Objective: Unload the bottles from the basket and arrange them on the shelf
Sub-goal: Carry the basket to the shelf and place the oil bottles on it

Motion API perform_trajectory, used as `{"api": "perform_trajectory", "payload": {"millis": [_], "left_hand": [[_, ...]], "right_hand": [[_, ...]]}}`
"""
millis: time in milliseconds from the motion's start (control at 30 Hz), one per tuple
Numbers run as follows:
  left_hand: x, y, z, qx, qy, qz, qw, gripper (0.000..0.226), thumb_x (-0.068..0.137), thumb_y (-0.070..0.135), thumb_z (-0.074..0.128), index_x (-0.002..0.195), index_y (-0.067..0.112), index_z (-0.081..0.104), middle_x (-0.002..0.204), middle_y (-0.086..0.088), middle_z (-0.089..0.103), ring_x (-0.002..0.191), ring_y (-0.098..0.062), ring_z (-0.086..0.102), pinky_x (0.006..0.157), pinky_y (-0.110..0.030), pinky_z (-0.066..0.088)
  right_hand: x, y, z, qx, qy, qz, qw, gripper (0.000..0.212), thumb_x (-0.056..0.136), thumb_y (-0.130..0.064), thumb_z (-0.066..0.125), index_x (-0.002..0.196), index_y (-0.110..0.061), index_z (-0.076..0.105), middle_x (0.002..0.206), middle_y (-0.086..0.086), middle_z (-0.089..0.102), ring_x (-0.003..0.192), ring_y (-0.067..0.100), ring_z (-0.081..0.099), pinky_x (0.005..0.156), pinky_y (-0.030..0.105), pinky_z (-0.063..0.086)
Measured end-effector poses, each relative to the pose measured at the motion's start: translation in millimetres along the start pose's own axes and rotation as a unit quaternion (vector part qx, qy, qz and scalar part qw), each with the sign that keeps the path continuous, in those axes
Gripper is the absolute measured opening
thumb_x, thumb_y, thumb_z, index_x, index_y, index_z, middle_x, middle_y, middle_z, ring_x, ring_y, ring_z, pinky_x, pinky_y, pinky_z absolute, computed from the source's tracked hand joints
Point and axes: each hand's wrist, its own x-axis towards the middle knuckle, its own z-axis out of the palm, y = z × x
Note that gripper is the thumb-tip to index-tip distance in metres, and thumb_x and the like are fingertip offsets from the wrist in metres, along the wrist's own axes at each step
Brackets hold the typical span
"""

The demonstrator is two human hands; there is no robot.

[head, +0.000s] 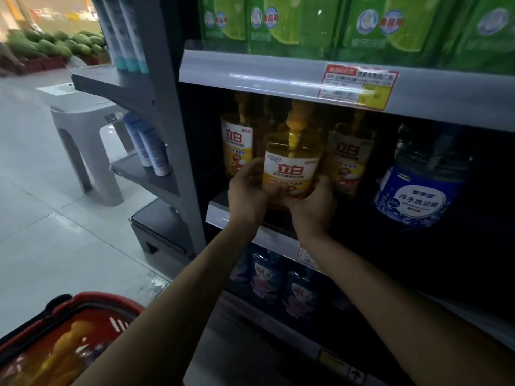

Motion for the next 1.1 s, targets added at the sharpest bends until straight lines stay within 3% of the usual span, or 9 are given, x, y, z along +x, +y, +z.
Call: {"api": "perform_trajectory", "payload": {"millis": [233, 300, 333, 433, 633, 733, 867, 1000, 1100], "left_hand": [[39, -16, 9, -0.006, 0.014, 0.002, 1.0, 0.06, 0.071, 0.008, 0.091, 0.12, 0.019, 0.06, 0.119, 0.003, 0.073, 0.112, -0.011, 0.07, 0.088, -0.043, 0.062], [45, -19, 9, -0.011, 0.017, 0.004, 1.0, 0.059, 0.072, 0.008, 0.09, 0.122, 0.017, 0.06, 0.119, 0.001, 0.073, 0.111, -0.012, 0.07, 0.088, -0.043, 0.063], [46, -20, 9, -0.013, 0.018, 0.004, 1.0, 0.059, 0.073, 0.008, 0.09, 0.123, 0.016, 0.06, 0.119, 0.001, 0.074, 0.111, -0.012, 0.071, 0.087, -0.043, 0.063], [47, -24, 10, -0.007, 0.027, 0.004, 1.0, 0.059, 0.074, 0.011, 0.09, 0.126, 0.014, 0.061, 0.118, 0.001, 0.074, 0.108, -0.011, 0.072, 0.086, -0.042, 0.063], [43, -19, 15, 0.049, 0.041, 0.03, 0.998, 0.044, 0.079, 0.017, 0.087, 0.112, 0.035, 0.066, 0.097, 0.019, 0.073, 0.095, 0.005, 0.071, 0.077, -0.024, 0.062], [42, -17, 12, 0.069, 0.047, 0.022, 0.996, 0.046, 0.08, 0.018, 0.086, 0.121, 0.025, 0.069, 0.097, 0.018, 0.073, 0.093, 0.007, 0.07, 0.077, -0.021, 0.061], [35, -12, 2, 0.09, 0.023, -0.005, 0.996, 0.047, 0.081, 0.019, 0.084, 0.125, 0.025, 0.067, 0.11, 0.011, 0.073, 0.102, 0.0, 0.069, 0.084, -0.034, 0.063], [10, 8, -11, 0.134, -0.017, -0.008, 0.991, 0.053, 0.082, 0.031, 0.083, 0.131, 0.026, 0.063, 0.115, 0.01, 0.071, 0.104, -0.004, 0.068, 0.083, -0.03, 0.061], [-16, 34, -26, 0.168, -0.069, -0.001, 0.983, 0.051, 0.084, 0.032, 0.082, 0.13, 0.025, 0.063, 0.115, 0.012, 0.072, 0.105, -0.001, 0.068, 0.088, -0.028, 0.059]], "right_hand": [[17, 8, 27, 0.018, 0.04, -0.018, 0.999, 0.057, 0.079, -0.009, 0.085, 0.13, -0.006, 0.059, 0.129, 0.005, 0.066, 0.113, 0.004, 0.054, 0.071, -0.007, 0.039], [22, 10, 33, 0.003, 0.05, -0.027, 0.998, 0.055, 0.079, -0.009, 0.085, 0.128, -0.006, 0.06, 0.131, 0.006, 0.065, 0.118, 0.008, 0.056, 0.084, 0.003, 0.046], [24, 11, 36, -0.006, 0.056, -0.03, 0.998, 0.054, 0.078, -0.01, 0.085, 0.127, -0.006, 0.061, 0.131, 0.007, 0.065, 0.121, 0.014, 0.059, 0.092, 0.016, 0.053], [28, 14, 42, -0.033, 0.069, -0.027, 0.997, 0.053, 0.075, -0.013, 0.088, 0.122, -0.009, 0.064, 0.13, 0.009, 0.063, 0.123, 0.025, 0.061, 0.096, 0.043, 0.059], [31, 14, 43, -0.078, 0.064, -0.015, 0.995, 0.055, 0.078, -0.012, 0.085, 0.128, -0.01, 0.062, 0.138, 0.009, 0.053, 0.129, 0.027, 0.054, 0.098, 0.03, 0.049], [28, 13, 43, -0.076, 0.054, -0.003, 0.996, 0.056, 0.079, -0.012, 0.084, 0.131, -0.011, 0.061, 0.14, 0.009, 0.052, 0.131, 0.026, 0.052, 0.093, 0.024, 0.042], [24, 10, 34, -0.064, 0.029, 0.011, 0.997, 0.066, 0.076, -0.013, 0.087, 0.136, -0.013, 0.058, 0.142, 0.008, 0.05, 0.132, 0.026, 0.051, 0.099, 0.029, 0.046], [8, -4, 15, -0.079, -0.014, 0.024, 0.997, 0.072, 0.074, -0.021, 0.089, 0.137, -0.018, 0.054, 0.143, 0.005, 0.052, 0.132, 0.028, 0.053, 0.104, 0.048, 0.052], [-8, -22, -5, -0.114, -0.059, 0.003, 0.992, 0.071, 0.075, -0.018, 0.088, 0.138, -0.02, 0.053, 0.141, 0.007, 0.055, 0.131, 0.029, 0.053, 0.102, 0.042, 0.051]]}}
